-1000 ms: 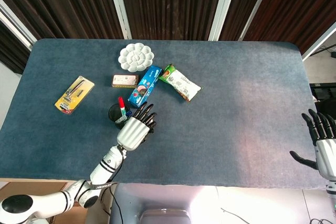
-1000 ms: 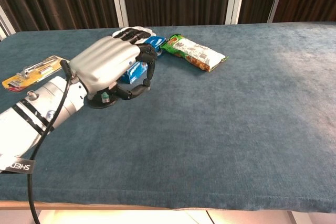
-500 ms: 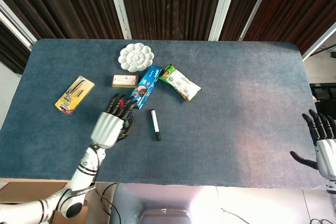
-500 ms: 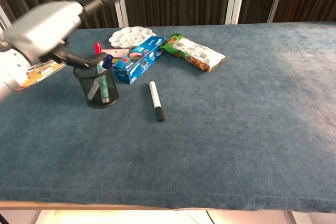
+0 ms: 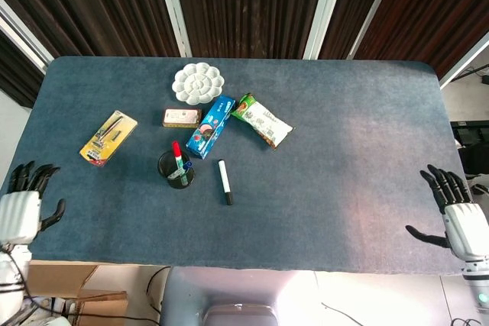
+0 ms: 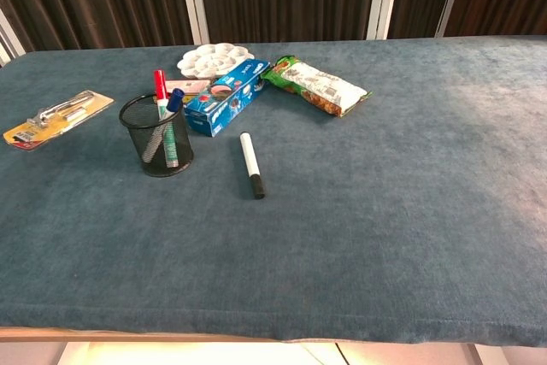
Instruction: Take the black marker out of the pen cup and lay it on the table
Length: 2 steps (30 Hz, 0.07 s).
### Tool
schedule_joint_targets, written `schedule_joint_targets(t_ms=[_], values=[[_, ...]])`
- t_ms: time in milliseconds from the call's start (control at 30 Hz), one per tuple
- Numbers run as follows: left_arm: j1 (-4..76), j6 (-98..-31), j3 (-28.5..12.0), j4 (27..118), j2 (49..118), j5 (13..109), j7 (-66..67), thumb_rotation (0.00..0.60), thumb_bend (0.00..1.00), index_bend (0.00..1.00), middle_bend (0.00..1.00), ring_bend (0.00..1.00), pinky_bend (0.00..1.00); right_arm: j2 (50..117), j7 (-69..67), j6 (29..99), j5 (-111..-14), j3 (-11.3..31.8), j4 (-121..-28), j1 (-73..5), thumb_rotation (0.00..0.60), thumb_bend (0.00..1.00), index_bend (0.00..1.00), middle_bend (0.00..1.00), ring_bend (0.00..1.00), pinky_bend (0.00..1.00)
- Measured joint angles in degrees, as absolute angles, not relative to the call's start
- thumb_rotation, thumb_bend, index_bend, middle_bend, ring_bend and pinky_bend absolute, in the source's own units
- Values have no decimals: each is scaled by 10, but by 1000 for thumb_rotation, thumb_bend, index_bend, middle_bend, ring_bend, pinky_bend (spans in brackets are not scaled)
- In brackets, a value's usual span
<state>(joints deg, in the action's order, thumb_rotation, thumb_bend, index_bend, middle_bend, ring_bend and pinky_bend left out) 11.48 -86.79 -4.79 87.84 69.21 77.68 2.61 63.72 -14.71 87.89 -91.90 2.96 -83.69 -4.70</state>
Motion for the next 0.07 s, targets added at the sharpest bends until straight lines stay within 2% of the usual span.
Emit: schedule_joint_targets(t_ms=[67], values=[[91,-895,-32,876,690,787,23,600,390,192,143,25,5,639,-157,886,-926,28,-832,-47,600,180,155,128,0,106]])
